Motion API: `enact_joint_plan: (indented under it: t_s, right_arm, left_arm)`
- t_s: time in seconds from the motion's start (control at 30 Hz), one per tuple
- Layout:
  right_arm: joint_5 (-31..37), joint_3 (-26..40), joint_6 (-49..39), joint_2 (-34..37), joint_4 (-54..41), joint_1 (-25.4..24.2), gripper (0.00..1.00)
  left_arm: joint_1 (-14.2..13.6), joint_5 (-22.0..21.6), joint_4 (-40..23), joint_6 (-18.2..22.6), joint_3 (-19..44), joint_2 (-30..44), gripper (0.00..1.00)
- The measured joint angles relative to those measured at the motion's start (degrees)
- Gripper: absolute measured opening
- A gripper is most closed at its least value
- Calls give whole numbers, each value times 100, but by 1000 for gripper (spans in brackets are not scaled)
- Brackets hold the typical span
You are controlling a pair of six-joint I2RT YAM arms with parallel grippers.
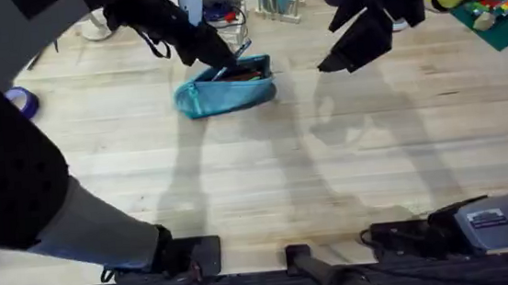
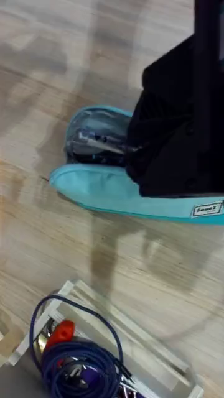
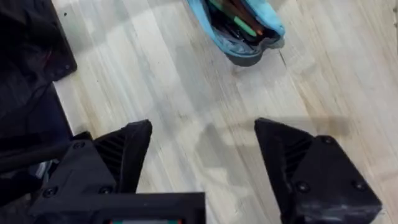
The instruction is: Unzip the bag, pick up the pens from the table one at a time and place them inside, then zip the bag closed.
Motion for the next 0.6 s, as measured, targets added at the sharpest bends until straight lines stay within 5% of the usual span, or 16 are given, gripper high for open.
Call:
enact_joint_plan:
  t_s: [0.1, 0.13, 0.3, 0.33, 0.6]
  right_arm:
    - [-2, 0, 0, 0, 0, 0, 997]
    - [0, 0, 0, 0, 0, 0, 994]
    - [0, 0, 0, 0, 0, 0, 997]
    - [0, 0, 0, 0, 0, 0, 997]
    - [0, 0, 0, 1, 0, 0, 997]
  left_arm:
    - [0, 0, 2, 0, 0, 0, 43]
    - [0, -4, 13, 41, 0, 2, 127]
    - [0, 0, 17, 28, 0, 0, 901]
    - [0, -2, 15, 22, 2, 0, 968]
    - [0, -1, 17, 22, 2, 2, 994]
